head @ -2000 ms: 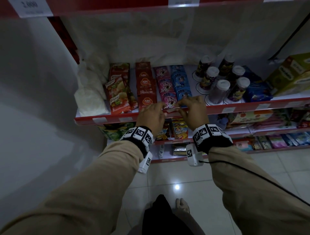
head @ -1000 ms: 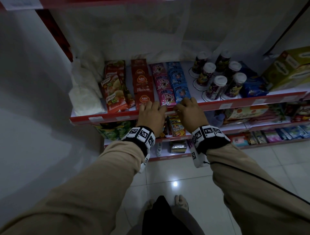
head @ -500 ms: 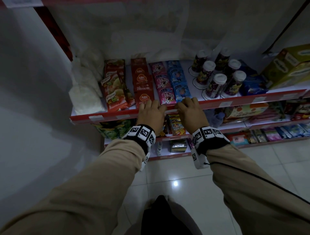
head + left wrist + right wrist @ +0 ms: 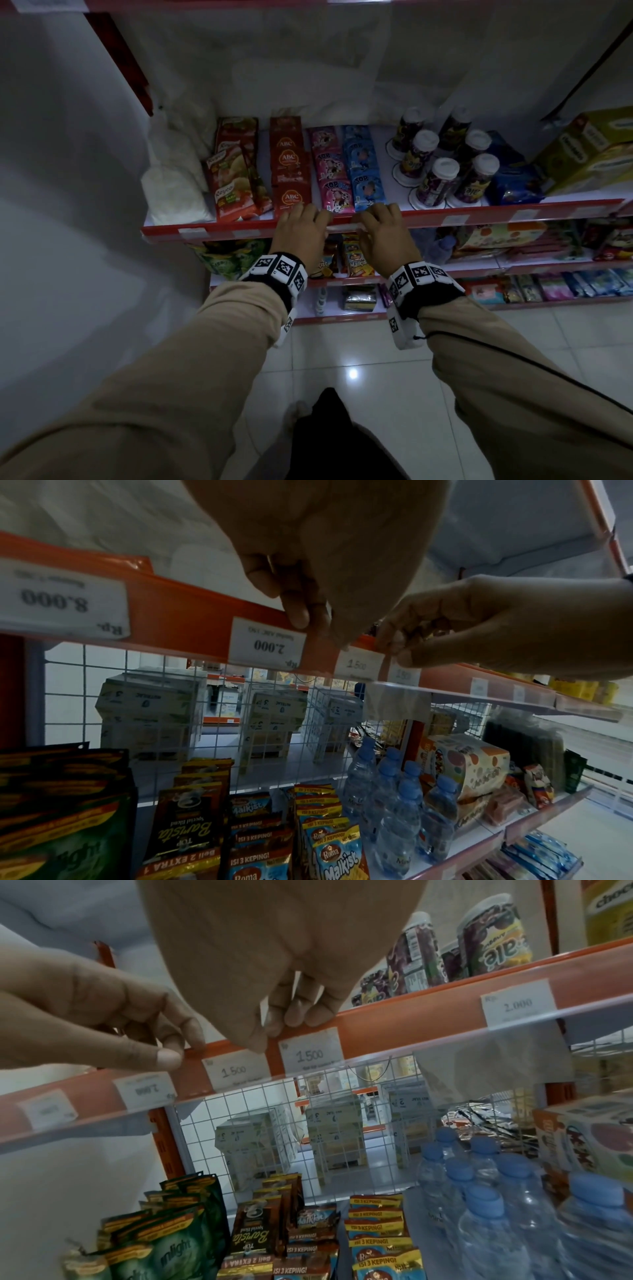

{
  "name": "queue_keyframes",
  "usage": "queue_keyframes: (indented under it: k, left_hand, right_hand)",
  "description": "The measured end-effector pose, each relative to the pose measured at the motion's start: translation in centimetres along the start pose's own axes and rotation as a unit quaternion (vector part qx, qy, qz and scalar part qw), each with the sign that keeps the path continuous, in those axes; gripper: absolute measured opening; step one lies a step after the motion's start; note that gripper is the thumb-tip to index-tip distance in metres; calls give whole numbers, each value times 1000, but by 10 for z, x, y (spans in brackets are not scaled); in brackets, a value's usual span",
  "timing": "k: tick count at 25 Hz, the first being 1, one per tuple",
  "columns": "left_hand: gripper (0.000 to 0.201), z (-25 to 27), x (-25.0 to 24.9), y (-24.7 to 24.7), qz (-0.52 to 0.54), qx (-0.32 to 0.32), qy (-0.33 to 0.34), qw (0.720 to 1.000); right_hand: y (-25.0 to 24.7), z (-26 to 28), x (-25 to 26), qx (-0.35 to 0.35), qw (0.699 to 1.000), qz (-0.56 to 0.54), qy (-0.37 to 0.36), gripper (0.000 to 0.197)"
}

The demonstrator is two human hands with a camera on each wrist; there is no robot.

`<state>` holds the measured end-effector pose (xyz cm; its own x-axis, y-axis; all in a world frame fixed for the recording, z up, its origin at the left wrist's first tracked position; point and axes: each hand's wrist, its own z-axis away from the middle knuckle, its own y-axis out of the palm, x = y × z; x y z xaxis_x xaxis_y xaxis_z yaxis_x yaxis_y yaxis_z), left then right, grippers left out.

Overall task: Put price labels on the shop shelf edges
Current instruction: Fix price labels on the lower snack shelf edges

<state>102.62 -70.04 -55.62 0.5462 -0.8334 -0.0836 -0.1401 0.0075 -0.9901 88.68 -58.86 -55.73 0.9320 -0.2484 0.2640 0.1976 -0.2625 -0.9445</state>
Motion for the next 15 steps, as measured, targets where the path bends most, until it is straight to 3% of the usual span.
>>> queue_keyframes:
  k: [8,15]
  left_hand:
    - [33,9,1,1,50,1,-24,998]
    - [38,23,6,-6,-36,-3,-56,998]
  right_hand:
    - [-5,-4,-2,36,999,10,-1,35]
    - [-10,-6,3,14,1000,28,0,25]
